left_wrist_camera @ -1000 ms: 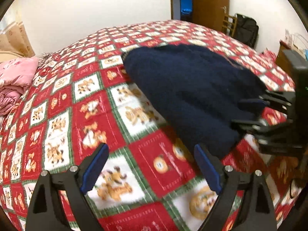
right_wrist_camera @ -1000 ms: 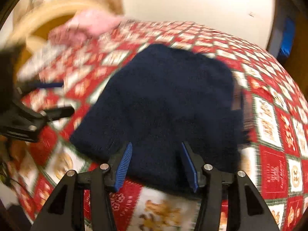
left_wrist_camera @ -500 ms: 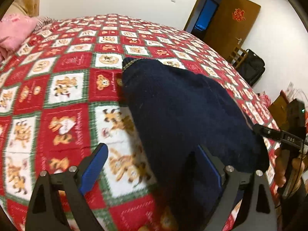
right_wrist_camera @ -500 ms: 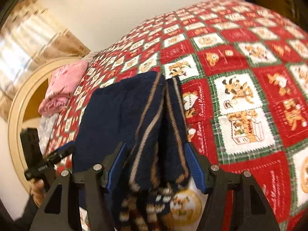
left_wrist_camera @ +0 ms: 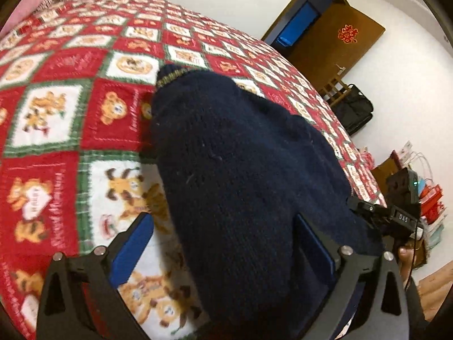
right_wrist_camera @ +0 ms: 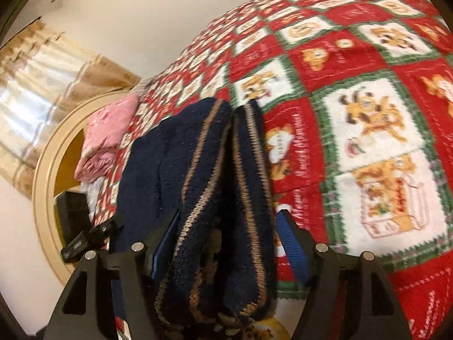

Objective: Fold small clothes
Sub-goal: 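Lift the folded sweater with both tools and carry it toward the headboard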

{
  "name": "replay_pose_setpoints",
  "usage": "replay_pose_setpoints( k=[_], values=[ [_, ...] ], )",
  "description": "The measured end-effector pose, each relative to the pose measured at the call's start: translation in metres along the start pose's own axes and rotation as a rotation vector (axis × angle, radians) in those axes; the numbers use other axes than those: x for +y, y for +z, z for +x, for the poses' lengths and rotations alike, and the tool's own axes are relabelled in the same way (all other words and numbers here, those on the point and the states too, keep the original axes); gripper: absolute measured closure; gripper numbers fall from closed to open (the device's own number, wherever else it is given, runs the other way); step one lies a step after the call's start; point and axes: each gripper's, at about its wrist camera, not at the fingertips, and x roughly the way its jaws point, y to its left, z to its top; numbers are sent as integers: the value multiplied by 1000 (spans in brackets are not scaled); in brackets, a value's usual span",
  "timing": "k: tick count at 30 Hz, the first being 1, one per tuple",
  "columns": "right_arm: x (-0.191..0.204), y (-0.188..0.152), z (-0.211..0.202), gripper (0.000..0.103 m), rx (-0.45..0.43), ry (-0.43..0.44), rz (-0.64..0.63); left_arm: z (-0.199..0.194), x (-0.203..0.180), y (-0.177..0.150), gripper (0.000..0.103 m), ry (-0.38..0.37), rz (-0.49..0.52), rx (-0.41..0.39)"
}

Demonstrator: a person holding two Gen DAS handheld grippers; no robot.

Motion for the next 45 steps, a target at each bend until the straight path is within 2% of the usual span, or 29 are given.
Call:
replay_pose_setpoints(
  k=[3,6,9,10,11,12,13,15,18,22,27,36,45],
  values=[
    [3,1,8,34,11,4,-20,10,1,4,1,-49,-23,33],
    [1,5,16,35,19,27,-9,19,-4,9,1,-62,-4,55],
    [5,5,18,51,23,19,-16,22,-10,8,1,-46,26,57],
    [9,3,18,60,21,25,-17,22,-13,7,3,-36,40,55],
    [11,2,17,63,13,12,-25,21,-15,7,11,-35,49,50],
    [17,0,16,65,0,-9,-41,18,-16,6,25,-32,58,42],
    [22,0,15,69,-10,-19,-49,15,-18,6,30,-24,66,31],
    [31,-2,9,74,-43,-30,-44,7,-22,7,52,-5,78,5],
    [43,-4,-3,81,-91,-22,-38,-10,-29,4,61,40,88,-24],
    [63,-10,-11,84,-98,-10,-45,-40,-47,-3,63,77,125,-73],
    [89,-25,-17,85,-99,9,-74,-81,-65,-17,64,81,159,-127],
    [154,-61,-30,85,-87,113,-145,-159,-65,-42,65,80,140,-223],
    [226,-93,-9,85,-39,203,-229,-226,-57,-75,65,215,163,-323]
  ],
)
